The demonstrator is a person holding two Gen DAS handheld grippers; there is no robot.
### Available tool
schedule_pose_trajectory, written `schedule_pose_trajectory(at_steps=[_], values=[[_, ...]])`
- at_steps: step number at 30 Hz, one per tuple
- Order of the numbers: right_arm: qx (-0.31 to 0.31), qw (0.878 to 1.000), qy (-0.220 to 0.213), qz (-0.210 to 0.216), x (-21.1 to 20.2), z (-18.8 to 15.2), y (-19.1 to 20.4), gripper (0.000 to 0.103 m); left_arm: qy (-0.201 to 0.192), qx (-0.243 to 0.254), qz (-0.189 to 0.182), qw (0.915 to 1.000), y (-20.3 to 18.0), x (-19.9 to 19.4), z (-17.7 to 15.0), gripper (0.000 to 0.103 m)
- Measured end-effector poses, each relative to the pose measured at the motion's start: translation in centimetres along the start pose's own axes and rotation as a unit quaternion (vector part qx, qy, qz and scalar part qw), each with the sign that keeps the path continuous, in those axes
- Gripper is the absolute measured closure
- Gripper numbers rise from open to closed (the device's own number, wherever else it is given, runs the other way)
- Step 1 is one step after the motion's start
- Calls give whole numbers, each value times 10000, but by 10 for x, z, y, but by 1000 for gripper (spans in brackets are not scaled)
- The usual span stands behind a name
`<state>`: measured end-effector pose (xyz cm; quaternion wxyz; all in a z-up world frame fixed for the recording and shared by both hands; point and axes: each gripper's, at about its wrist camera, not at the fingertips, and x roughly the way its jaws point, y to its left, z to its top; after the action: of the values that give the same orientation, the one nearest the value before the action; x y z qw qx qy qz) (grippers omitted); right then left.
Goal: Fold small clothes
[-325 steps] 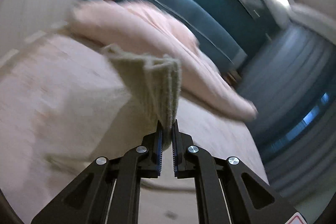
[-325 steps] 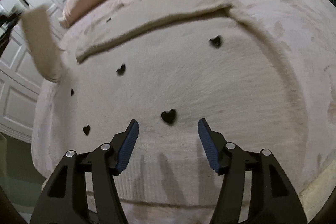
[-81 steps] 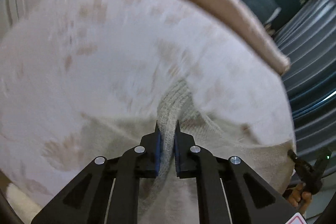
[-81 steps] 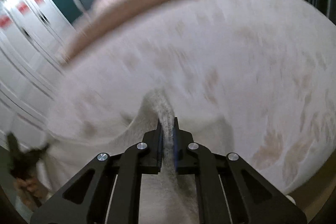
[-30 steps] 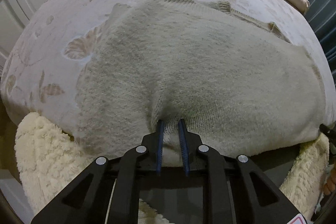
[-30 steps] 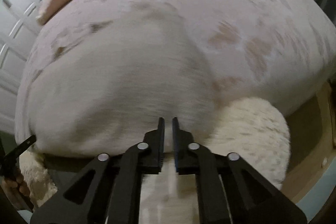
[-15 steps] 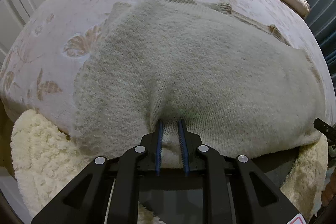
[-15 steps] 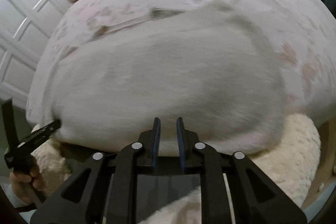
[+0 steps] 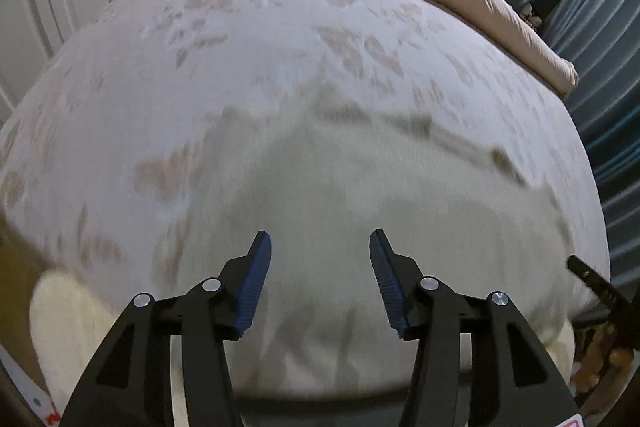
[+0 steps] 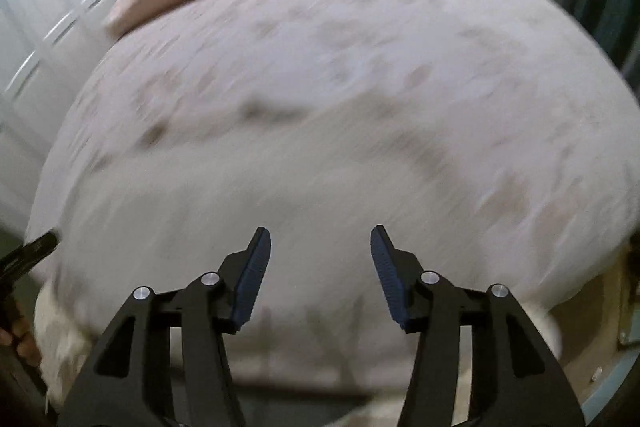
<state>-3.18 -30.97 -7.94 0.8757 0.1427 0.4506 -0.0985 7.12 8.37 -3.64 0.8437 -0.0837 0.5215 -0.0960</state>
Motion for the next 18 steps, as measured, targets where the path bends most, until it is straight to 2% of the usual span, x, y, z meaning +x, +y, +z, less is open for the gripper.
schedule_pose_trajectory(at_steps=[3, 4, 5, 7, 9, 10, 11, 12, 13, 14, 16, 18], values=[[534, 9985, -37, -125, 21, 37, -37, 47, 16, -9, 193, 9998, 2, 25, 29, 47], [662, 9977, -44, -166, 28, 45, -45, 46, 50, -16, 250, 9997, 3, 36, 38, 42], [758, 9969, -24, -203, 39, 56, -52, 44, 172, -42, 326, 9993, 4, 48, 44, 41], [882, 9959, 100, -149, 53, 62, -63, 44, 385, -181, 227, 9988, 12, 64, 51, 41], [1024, 9944, 249, 15, 67, 66, -72, 45, 375, -321, 233, 9985, 15, 72, 55, 42], [1067, 9936, 359, 93, 76, 65, -71, 66, 318, -298, 200, 9989, 14, 72, 56, 43], [940, 9942, 506, 154, 84, 66, -67, 95, 279, -189, 233, 9992, 11, 72, 58, 66], [854, 9949, 515, 166, 82, 64, -61, 94, 276, -110, 274, 9992, 8, 72, 59, 83], [804, 9959, 378, 187, 75, 65, -56, 95, 264, -72, 295, 9992, 7, 71, 63, 94], [755, 9967, 129, 266, 62, 67, -52, 95, 182, -88, 279, 9994, 6, 67, 65, 99], [815, 9956, -316, 350, 38, 71, -51, 95, -23, -178, 201, 9996, 8, 57, 72, 100], [1020, 9928, -493, 394, 34, 72, -59, 95, -40, -263, 229, 9994, 12, 59, 77, 100]])
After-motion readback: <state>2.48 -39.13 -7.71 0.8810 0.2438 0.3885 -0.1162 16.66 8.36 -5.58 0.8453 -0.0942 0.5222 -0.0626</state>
